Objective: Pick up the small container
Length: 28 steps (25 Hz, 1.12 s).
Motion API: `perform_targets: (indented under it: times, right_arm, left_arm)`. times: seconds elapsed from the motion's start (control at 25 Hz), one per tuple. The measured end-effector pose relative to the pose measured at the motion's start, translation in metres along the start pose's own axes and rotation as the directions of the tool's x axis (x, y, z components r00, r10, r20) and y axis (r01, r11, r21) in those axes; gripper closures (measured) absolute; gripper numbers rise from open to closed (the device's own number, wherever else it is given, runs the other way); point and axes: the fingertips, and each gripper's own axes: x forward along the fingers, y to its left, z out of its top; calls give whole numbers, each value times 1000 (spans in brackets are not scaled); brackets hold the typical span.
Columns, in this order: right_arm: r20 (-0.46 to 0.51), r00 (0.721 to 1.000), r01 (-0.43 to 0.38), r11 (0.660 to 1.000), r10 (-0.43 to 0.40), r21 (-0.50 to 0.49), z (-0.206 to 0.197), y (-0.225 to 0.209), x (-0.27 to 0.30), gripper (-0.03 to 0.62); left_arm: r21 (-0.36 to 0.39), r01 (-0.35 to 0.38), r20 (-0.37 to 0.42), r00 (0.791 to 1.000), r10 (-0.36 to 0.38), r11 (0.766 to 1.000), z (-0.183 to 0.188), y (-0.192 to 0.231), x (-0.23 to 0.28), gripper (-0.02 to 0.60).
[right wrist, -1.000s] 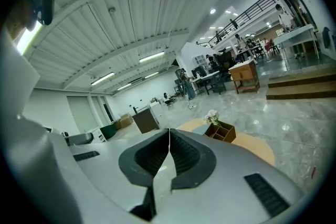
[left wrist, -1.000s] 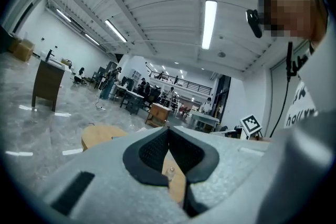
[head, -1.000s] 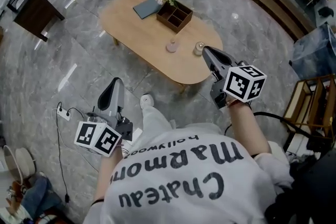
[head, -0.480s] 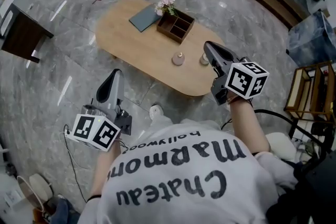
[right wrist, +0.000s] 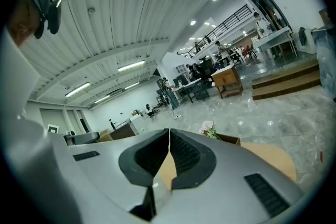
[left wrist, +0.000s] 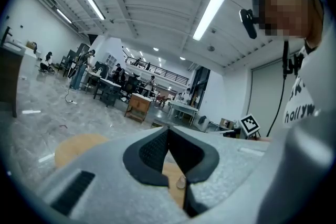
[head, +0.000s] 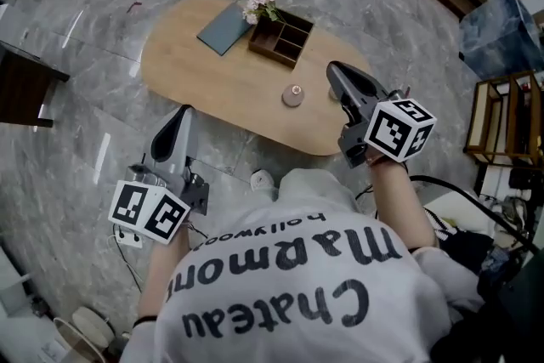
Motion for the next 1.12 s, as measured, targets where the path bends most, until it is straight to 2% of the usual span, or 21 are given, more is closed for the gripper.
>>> perform_targets:
  times: [0.16,0.32,0.48,0.64,0.76,0.92,1.12]
  right_arm:
    - [-53,998,22,999,-20,39,-29,-25,13,579]
    - [-146,989,46,996,-35,74,-76,-59,24,580]
    - [-253,967,68,987,-30,147,-130,-100,42,579]
    - [-323,946,61,981,1,182,-177,-135,69,580]
    - [-349,937,60,981,9,185,-208,-160,86,579]
    - [-347,938,75,986,-20,146,-234,-191,105,579]
    - [-345,939,43,992,0,115,-248,-208,122,579]
  left_arm:
    - [-47,41,-38,998,-43,998,-29,8,32,568]
    - [-96,48,-134,989,-61,994,-82,15,63,568]
    - [-162,6,-212,976,-41,987,-133,27,91,568]
    - [-173,-42,-261,965,-5,984,-180,41,115,568]
    - [-200,-78,-292,956,16,977,-219,50,124,568]
    - [-237,-131,-326,944,49,962,-262,64,136,568]
    - [-252,-151,-350,935,55,956,-285,75,157,568]
